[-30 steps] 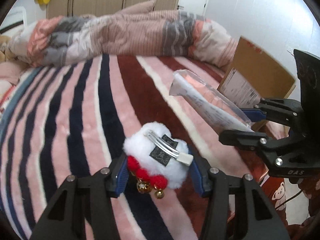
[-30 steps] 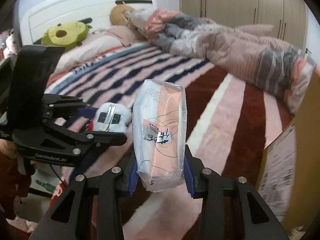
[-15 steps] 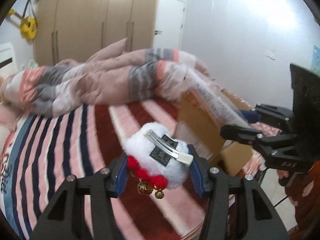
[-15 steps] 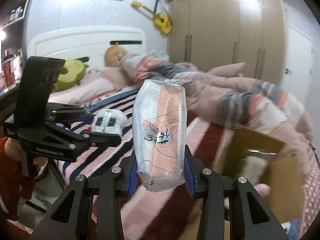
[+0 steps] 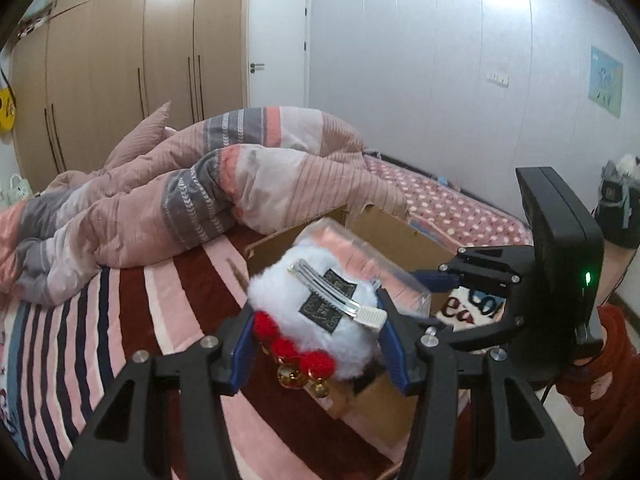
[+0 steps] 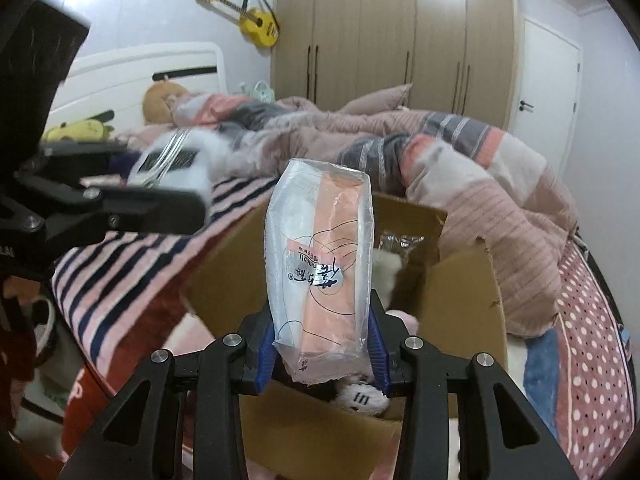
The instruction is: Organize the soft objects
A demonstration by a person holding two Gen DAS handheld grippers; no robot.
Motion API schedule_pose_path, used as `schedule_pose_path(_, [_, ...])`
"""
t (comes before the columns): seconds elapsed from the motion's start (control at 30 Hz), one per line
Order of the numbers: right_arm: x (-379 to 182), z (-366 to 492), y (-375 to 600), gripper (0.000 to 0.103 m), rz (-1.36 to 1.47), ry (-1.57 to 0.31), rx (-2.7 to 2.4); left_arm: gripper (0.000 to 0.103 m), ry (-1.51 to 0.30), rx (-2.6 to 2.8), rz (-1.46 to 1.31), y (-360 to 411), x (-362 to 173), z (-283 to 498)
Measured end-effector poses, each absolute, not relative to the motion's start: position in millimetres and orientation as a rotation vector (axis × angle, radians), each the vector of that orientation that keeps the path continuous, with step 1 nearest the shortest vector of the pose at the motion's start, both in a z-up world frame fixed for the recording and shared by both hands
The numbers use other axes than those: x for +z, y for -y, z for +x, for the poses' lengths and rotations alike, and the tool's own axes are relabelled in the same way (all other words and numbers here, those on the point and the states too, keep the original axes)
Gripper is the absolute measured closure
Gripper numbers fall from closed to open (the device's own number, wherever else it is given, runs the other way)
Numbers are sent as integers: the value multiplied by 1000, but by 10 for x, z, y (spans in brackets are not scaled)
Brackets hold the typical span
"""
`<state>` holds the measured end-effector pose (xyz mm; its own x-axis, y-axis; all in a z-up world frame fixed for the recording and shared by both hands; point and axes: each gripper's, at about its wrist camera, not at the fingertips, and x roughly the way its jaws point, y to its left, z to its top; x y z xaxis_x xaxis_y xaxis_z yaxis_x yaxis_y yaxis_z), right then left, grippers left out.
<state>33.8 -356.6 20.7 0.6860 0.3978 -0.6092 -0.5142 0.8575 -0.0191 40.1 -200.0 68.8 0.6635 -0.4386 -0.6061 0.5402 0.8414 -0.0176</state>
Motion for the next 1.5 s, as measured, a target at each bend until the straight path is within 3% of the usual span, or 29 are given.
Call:
schedule_pose_path(0.2, [-9,599,3551,67,-257,-683,539,52,-676,-546,188,2153,597,629])
schedule_pose_path(0.27, [-80,672,3547,61,-268,-699,531,52,-688,-552,193,2172,547,699])
schedule_pose_path(0.33, [-130,704,3581,47,-261,-708,529,52,-695,-554,202,2204,498,754])
schedule_pose_path(0.57, [-145,734,3687,41,-225,-698,526,48,-719,-549,202,2270,379,944])
schedule_pose_path(0.73, [-92,697,3681,37,-239,-679,530,37,-707,-544,218,2291,365,971])
schedule_pose_path(0.9, [-76,662,3673,36,-242,-679,533,34,-700,-541,211,2254,368,981])
schedule_pose_path(1.03, [-64,645,3658,36,-245,-679,533,22,-680,-534,189,2192,415,928])
schedule_pose_path(1.17, [-20,624,3638,35,-243,-676,541,20,-661,-540,162,2119,498,852])
schedule_pose_path(1.37, [102,552,3609,31,-223,-656,562,6,-597,-512,127,1928,675,634])
schedule_pose_path(1.5, [265,469,3610,17,-192,-593,587,1,-561,-432,94,1734,755,431])
